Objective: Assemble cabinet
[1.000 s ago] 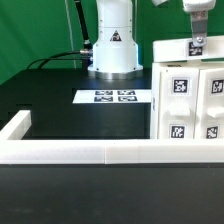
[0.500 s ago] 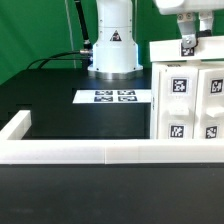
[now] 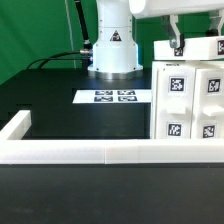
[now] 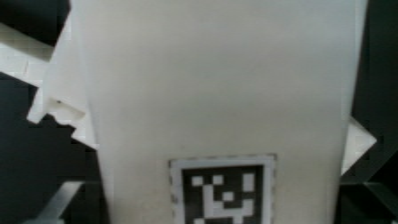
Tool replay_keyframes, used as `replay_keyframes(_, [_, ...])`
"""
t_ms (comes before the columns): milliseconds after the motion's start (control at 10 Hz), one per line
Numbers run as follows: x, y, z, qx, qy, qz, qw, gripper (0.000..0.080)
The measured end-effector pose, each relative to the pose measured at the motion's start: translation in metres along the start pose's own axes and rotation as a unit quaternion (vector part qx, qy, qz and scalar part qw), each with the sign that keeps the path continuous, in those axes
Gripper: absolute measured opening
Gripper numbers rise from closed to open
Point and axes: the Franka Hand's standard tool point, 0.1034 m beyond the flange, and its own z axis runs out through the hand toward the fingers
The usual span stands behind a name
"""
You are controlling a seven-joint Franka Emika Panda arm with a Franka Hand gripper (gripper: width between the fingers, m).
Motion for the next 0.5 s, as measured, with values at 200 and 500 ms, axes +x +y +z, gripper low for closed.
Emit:
replay_keyframes(200, [0.0001, -0.001, 0.0005, 0.0, 0.0, 0.063, 0.998, 0.056])
replay_keyframes(500, [0.0026, 0.0007, 0.0007, -0.002, 0.013, 0.147, 0.989, 0.056])
